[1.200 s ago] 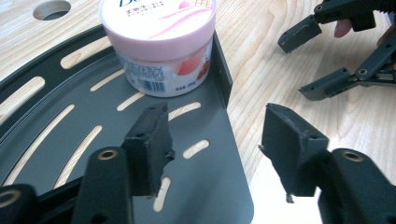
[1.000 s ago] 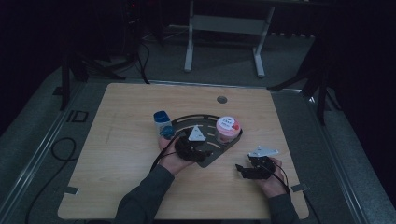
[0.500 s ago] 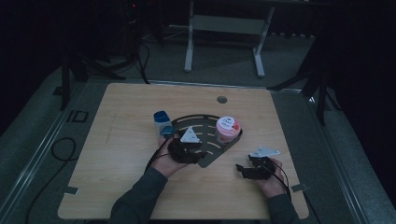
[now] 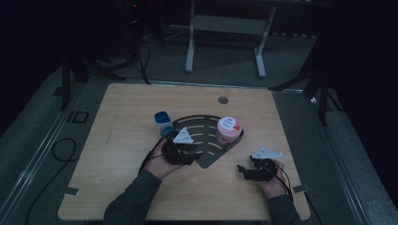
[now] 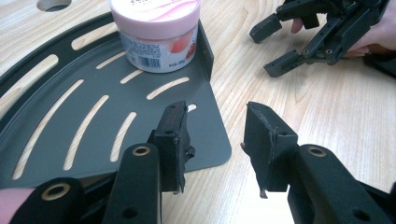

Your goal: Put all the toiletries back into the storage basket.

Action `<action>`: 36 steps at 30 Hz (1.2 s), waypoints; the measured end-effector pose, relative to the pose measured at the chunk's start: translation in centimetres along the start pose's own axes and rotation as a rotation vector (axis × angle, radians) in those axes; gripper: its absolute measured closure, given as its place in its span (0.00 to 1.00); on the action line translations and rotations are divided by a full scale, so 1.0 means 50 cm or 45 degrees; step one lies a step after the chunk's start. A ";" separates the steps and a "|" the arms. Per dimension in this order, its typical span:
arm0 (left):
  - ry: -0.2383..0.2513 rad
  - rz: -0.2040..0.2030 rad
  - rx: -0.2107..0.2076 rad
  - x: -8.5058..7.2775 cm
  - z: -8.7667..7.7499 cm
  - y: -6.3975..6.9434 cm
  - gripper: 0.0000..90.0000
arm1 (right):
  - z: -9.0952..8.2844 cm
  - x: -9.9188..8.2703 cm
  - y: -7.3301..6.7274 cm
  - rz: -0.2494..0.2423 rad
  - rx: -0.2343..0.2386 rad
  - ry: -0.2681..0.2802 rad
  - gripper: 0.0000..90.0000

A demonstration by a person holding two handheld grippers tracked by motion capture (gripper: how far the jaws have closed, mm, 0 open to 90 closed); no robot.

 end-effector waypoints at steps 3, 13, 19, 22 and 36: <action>-0.003 0.000 0.000 -0.004 -0.011 -0.003 0.66 | 0.000 -0.001 0.001 -0.007 0.003 0.011 0.31; -0.019 0.009 0.019 -0.024 -0.049 -0.011 0.68 | -0.001 -0.003 0.000 -0.005 0.005 0.020 0.31; -0.037 0.006 0.042 -0.036 -0.072 -0.025 0.69 | 0.000 -0.003 0.000 -0.003 0.005 0.030 0.31; -0.054 0.013 0.041 -0.041 -0.084 -0.030 0.69 | 0.000 -0.003 0.000 -0.004 0.005 0.031 0.31; -0.082 0.017 0.068 -0.062 -0.131 -0.054 0.70 | 0.000 -0.003 0.000 -0.004 0.005 0.031 0.31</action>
Point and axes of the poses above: each handheld gripper's, and its own axes: z roughly forward along the jaws, x roughly out of its top, y roughly to its right, the point moved 8 cm from there along z, roughly forward along the jaws, and after that the axes turned 1 degree about y, right-handed, at the moved point
